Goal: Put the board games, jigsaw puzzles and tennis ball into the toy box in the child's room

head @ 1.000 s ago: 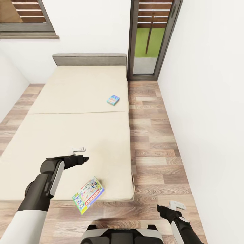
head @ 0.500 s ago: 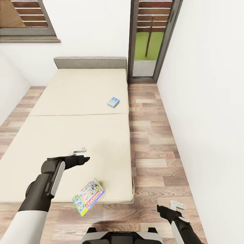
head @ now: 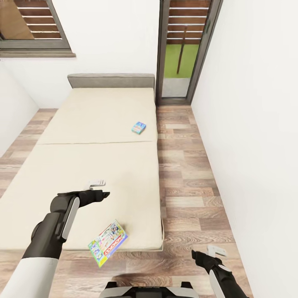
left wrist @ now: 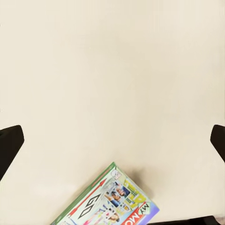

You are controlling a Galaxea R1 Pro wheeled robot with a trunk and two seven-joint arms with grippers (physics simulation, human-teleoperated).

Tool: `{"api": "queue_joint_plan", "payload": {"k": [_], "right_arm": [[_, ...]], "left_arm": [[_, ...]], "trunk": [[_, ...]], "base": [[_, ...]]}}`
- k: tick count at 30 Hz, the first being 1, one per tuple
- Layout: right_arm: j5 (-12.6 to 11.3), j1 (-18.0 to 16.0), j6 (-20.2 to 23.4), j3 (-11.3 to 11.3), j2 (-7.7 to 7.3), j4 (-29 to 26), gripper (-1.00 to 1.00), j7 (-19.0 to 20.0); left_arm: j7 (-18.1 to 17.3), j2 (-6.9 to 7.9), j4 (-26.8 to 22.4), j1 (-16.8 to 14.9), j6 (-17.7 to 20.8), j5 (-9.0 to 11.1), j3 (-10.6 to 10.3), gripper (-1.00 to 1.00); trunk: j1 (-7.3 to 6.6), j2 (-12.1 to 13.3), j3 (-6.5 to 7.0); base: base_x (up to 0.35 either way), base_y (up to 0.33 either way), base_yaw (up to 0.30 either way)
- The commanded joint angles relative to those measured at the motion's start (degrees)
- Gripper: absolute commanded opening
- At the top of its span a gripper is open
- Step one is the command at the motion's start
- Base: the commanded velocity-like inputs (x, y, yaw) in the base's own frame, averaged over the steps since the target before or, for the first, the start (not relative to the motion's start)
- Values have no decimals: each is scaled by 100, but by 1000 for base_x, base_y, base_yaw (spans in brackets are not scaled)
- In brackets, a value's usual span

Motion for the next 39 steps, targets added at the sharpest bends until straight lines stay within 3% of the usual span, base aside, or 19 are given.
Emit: {"api": "queue_joint_plan", "payload": {"k": [1, 39], "right_arm": [[-48, -1, 29, -8, 4, -13, 100, -19], [-40, -1, 28, 0, 11, -13, 100, -21]], "left_arm": [[5, 2, -4, -3, 32, 35, 4, 100], [7, 6, -4, 6, 32, 35, 7, 100]], "trunk": [[3, -9, 2], [3, -9, 353]], "base": [[0, 0, 0], [0, 0, 0]]}}
